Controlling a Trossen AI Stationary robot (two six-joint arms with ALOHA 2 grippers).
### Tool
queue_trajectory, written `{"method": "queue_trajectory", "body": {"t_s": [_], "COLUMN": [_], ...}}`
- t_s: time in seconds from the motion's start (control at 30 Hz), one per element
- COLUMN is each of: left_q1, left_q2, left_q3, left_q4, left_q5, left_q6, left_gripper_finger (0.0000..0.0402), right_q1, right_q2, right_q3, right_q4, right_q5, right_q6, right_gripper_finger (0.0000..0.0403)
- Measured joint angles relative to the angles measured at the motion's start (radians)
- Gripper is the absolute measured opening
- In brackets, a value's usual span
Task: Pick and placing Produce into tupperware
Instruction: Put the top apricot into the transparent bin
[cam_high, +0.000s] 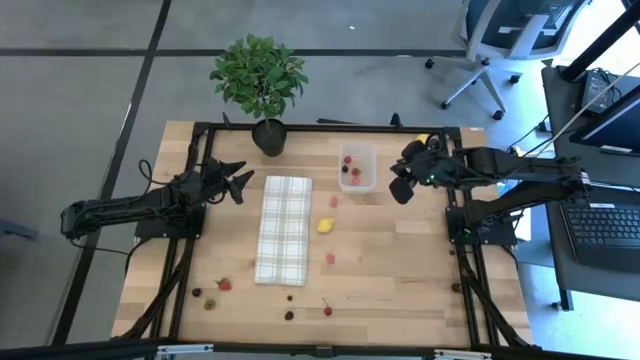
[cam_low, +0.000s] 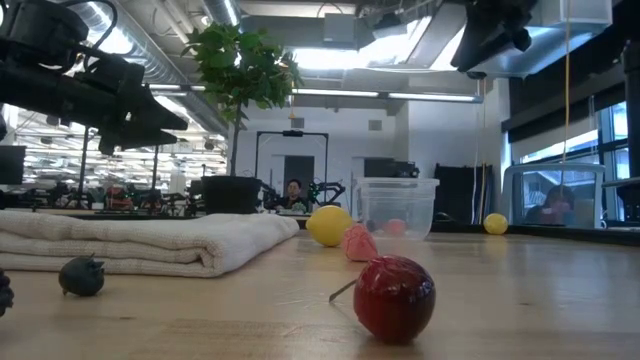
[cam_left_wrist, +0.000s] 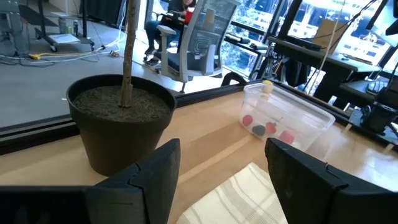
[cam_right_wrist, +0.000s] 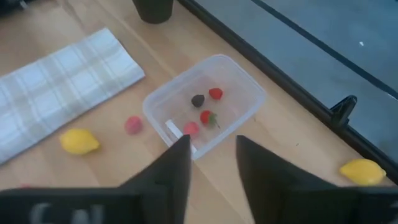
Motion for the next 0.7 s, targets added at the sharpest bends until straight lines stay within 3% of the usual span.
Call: {"method": "queue_trajectory", "body": {"t_s": [0.17, 0.3, 0.7], "left_q1": [0.0, 0.0, 0.0], "left_q2": [0.0, 0.0, 0.0], "left_q3": [0.0, 0.0, 0.0], "left_q4": [0.0, 0.0, 0.057], "left_q5": [0.0, 0.0, -0.001], "left_q6": [0.026, 0.034, 0.05], "left_gripper_finger": [0.0228, 0.0228, 0.0228], "right_q1": [0.001, 0.011, 0.011], "right_q2": [0.0, 0.008, 0.026], "right_q3": [0.0, 0.0, -0.002], "right_q4": [-0.006, -0.003, 0.002], "right_q5": [0.0, -0.004, -0.006], "right_q6": [-0.092, -0.06, -0.045], "right_gripper_finger": [0.0221, 0.0258, 0.0273]}}
